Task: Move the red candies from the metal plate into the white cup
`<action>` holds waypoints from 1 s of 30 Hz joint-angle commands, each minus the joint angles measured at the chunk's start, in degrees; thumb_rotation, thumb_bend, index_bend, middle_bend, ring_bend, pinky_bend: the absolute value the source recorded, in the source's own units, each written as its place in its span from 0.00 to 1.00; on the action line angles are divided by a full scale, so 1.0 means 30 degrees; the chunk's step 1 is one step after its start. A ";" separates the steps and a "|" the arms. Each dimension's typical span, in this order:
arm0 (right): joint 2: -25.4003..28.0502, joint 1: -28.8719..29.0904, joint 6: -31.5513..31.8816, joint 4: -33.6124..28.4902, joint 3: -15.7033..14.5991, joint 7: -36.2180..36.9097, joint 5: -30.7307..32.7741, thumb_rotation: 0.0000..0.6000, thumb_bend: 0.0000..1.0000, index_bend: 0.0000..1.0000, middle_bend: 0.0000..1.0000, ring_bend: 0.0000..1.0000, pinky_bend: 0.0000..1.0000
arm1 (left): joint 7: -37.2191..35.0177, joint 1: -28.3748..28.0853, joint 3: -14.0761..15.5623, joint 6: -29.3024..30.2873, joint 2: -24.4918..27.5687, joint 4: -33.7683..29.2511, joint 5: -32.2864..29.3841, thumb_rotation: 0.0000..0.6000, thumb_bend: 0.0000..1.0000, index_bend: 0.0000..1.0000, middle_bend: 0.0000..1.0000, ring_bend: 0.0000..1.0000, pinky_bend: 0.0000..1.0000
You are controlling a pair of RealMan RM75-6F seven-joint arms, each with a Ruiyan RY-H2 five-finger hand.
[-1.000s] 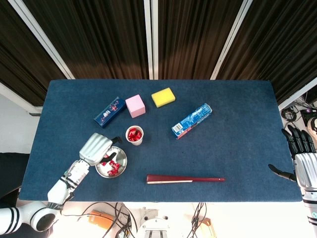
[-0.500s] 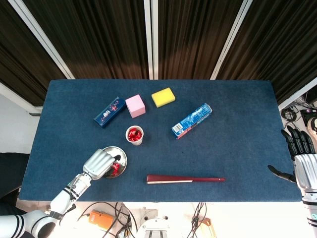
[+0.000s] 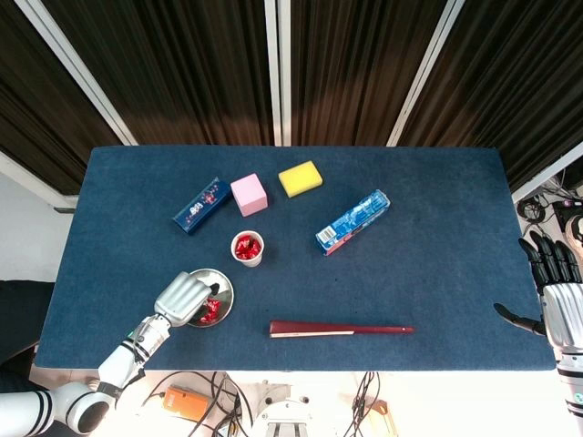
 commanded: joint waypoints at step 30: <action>0.0003 0.0032 -0.0035 -0.0061 0.0055 -0.0085 0.0044 1.00 0.12 0.00 0.00 0.00 0.00 | -0.3986 -0.1053 -0.3272 -0.0213 0.1542 -0.2238 -0.0596 1.00 0.36 0.58 0.92 0.83 0.69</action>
